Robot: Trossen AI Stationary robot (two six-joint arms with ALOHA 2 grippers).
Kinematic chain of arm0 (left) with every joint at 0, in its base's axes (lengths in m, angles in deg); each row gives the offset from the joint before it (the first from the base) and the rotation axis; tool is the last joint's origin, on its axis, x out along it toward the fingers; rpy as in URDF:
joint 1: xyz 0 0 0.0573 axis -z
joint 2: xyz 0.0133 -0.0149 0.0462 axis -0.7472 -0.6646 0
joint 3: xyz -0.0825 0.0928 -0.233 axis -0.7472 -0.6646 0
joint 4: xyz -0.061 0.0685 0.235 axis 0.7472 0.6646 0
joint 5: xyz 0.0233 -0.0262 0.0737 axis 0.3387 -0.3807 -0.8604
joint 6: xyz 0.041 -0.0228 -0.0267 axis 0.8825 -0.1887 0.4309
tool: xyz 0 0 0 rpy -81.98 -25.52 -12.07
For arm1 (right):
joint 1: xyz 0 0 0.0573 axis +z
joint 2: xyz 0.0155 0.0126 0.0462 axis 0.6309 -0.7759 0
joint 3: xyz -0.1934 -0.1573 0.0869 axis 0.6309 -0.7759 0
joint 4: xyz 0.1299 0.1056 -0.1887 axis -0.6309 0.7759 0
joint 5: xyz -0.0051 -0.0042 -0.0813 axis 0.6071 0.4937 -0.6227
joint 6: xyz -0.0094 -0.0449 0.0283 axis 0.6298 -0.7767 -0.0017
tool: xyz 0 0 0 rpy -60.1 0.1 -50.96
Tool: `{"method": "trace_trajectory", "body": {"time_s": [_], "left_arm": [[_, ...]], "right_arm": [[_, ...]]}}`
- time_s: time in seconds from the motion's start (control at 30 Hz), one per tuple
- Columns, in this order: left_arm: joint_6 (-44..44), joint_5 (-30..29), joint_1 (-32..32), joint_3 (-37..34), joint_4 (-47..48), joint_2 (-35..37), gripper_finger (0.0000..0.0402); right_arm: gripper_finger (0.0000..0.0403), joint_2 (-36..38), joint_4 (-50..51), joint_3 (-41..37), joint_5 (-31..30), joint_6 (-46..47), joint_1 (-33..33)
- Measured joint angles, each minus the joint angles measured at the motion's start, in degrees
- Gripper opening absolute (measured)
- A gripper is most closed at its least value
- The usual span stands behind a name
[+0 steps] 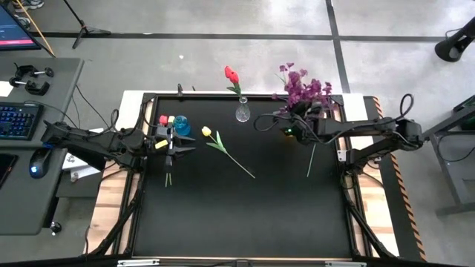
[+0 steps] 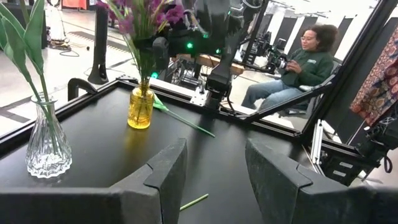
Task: Sort flowers into vase by color
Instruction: Put the purple flower into the yellow vase
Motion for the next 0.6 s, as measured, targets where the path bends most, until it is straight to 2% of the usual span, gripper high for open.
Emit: {"method": "trace_trajectory", "body": {"time_s": [0.3,0.6], "left_arm": [[0.0,0.0,0.0,0.0,0.0,0.0,0.0151],[0.0,-1.0,0.0,0.0,0.1,0.0,0.0151]], "right_arm": [[0.0,-7.3,-0.1,0.0,1.1,8.2,1.0],[0.0,-7.1,-0.5,0.0,-2.1,9.3,3.1]]}}
